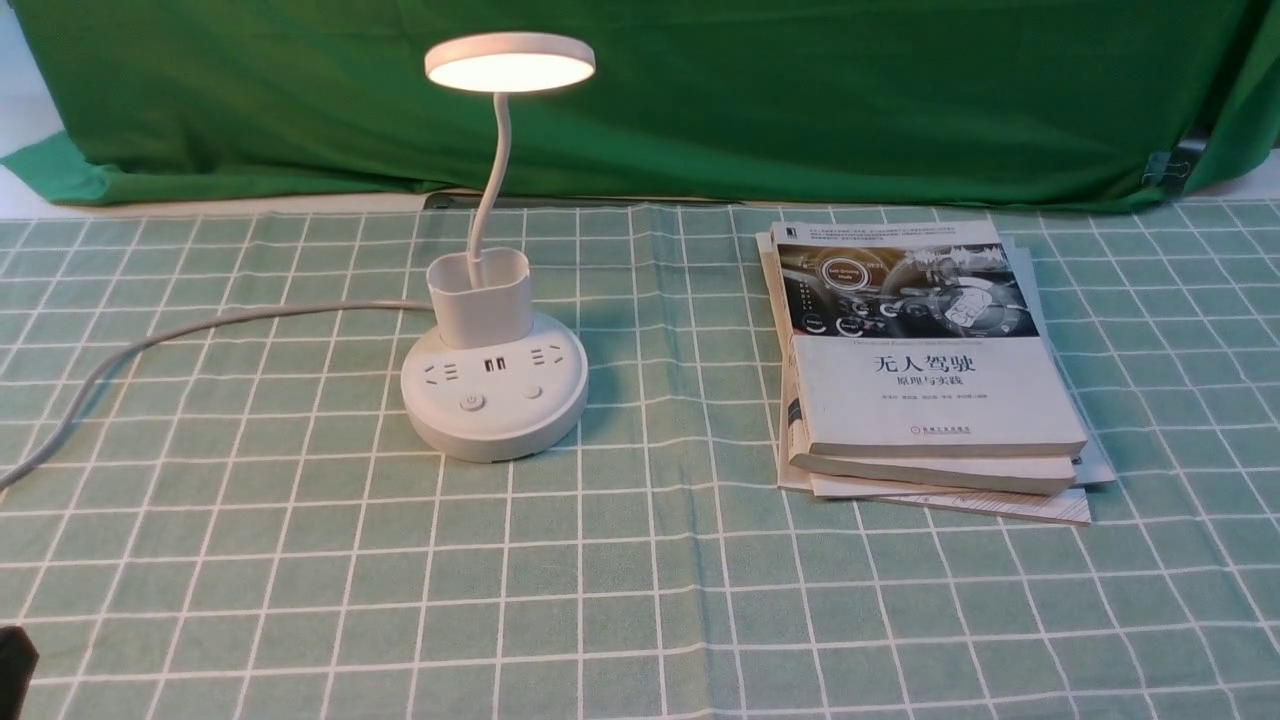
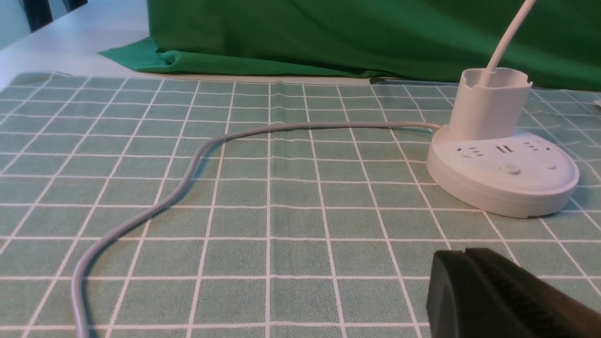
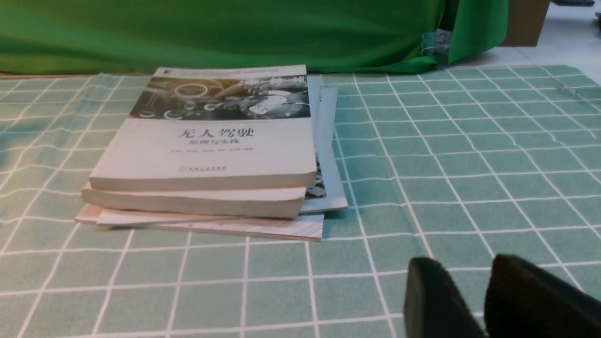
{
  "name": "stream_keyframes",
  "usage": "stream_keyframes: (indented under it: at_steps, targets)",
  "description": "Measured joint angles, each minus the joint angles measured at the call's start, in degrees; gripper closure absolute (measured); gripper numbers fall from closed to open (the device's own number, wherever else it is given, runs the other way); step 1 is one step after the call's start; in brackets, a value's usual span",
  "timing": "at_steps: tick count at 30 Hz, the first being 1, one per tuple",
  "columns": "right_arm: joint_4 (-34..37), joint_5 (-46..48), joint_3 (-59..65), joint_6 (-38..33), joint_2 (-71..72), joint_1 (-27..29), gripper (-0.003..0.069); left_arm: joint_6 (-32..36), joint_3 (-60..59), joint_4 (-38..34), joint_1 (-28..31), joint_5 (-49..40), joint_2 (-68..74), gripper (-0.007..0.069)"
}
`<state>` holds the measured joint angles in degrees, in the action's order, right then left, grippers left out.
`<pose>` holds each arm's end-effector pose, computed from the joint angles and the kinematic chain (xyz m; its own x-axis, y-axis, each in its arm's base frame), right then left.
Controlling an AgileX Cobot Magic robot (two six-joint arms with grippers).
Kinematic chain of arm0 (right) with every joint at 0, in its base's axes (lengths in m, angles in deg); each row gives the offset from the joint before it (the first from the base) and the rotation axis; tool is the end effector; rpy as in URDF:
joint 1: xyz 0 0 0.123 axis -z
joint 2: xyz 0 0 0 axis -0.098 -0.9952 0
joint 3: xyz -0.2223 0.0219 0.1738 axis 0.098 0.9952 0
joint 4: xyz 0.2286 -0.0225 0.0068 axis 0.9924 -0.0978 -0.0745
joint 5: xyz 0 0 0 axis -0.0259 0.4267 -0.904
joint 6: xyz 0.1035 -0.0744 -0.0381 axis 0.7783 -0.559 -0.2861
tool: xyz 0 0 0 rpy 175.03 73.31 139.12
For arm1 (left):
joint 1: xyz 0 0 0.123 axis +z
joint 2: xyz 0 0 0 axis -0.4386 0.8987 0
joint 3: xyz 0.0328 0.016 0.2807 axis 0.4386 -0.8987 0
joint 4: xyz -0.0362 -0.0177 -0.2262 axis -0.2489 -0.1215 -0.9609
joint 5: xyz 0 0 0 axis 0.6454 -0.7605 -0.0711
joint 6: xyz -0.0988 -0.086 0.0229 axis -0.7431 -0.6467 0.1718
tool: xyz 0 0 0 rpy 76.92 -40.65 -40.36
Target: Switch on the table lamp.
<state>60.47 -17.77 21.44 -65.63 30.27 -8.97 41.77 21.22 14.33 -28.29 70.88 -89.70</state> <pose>0.0766 0.0019 0.1802 -0.1678 0.0265 -0.9855 -0.0330 0.9989 0.0325 0.0766 -0.0034 0.1841 -0.1520 -0.0501 -0.9871 0.0334 0.9979 -0.0558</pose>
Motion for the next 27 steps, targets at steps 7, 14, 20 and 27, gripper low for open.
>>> stream_keyframes:
  at_steps: [7,14,20,27]
  targets:
    - [0.0,0.0,0.0,0.0,0.0,0.0,0.0419,0.0,0.0,0.05,0.02,0.0,0.0,0.0603]
    - [0.0,0.0,0.0,0.0,0.0,0.0,0.0419,1.13,0.0,0.12,0.07,0.0,0.0,0.0603]
    - [0.0,0.0,0.0,0.0,0.0,0.0,0.0419,1.17,0.0,0.18,0.07,0.0,0.0,0.0603]
    - [0.0,-0.07,0.0,0.0,0.0,0.0,0.0419,1.17,0.0,0.18,0.07,0.0,0.0,0.0603]
